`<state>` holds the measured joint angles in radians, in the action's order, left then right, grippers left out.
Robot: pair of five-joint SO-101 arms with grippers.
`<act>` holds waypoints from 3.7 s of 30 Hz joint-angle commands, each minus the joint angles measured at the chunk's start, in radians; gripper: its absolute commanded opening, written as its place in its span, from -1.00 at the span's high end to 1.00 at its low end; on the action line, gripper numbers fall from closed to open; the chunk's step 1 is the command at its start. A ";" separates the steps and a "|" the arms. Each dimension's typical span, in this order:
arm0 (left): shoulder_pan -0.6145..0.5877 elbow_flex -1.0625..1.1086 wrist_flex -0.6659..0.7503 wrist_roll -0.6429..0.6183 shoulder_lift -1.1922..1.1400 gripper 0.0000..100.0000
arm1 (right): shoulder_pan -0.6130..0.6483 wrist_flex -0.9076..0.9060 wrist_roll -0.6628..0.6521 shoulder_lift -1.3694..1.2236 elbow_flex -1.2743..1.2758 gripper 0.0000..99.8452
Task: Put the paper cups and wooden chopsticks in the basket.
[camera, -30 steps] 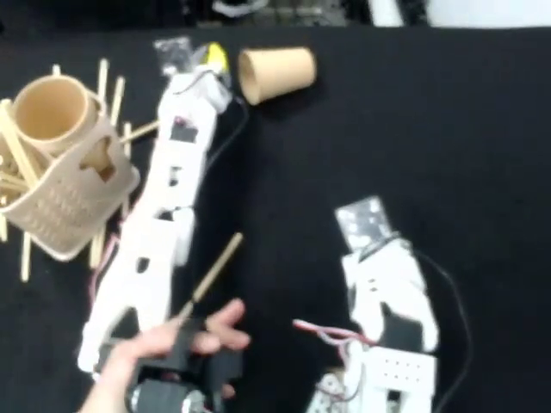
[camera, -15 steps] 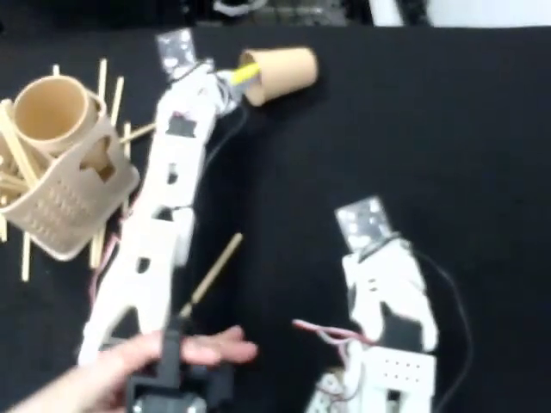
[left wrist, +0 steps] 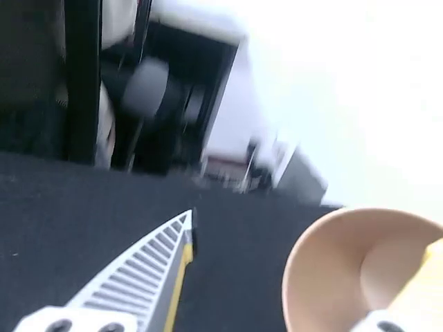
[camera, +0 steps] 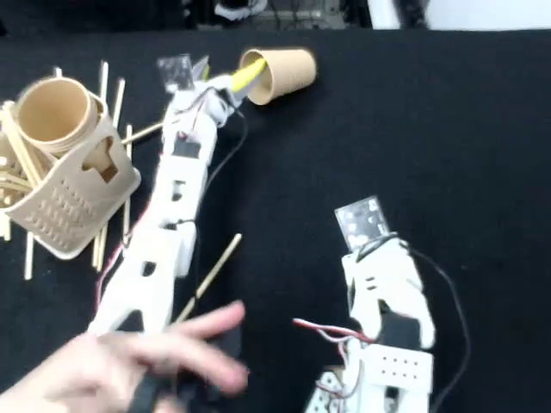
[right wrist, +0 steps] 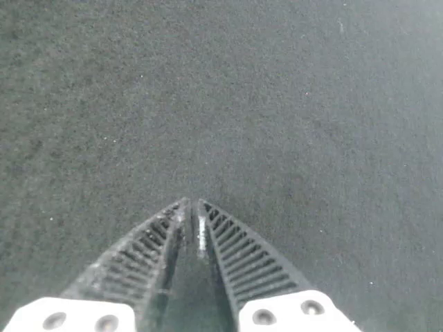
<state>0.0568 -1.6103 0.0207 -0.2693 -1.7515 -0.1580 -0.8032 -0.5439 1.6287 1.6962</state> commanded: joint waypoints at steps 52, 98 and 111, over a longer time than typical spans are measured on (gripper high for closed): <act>-0.079 -0.048 0.135 0.152 -0.075 0.06 | 0.009 -0.005 0.002 0.024 -0.001 0.96; -0.110 -0.054 0.221 0.158 0.224 0.06 | 0.009 -0.002 0.002 0.024 -0.001 0.96; -0.027 -0.051 -0.428 0.157 0.905 0.06 | 0.012 0.000 0.002 0.025 -0.005 0.96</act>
<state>0.0015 -1.6072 -0.1803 -0.1051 -1.1193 -0.1580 -0.8032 -0.5439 1.6287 1.6962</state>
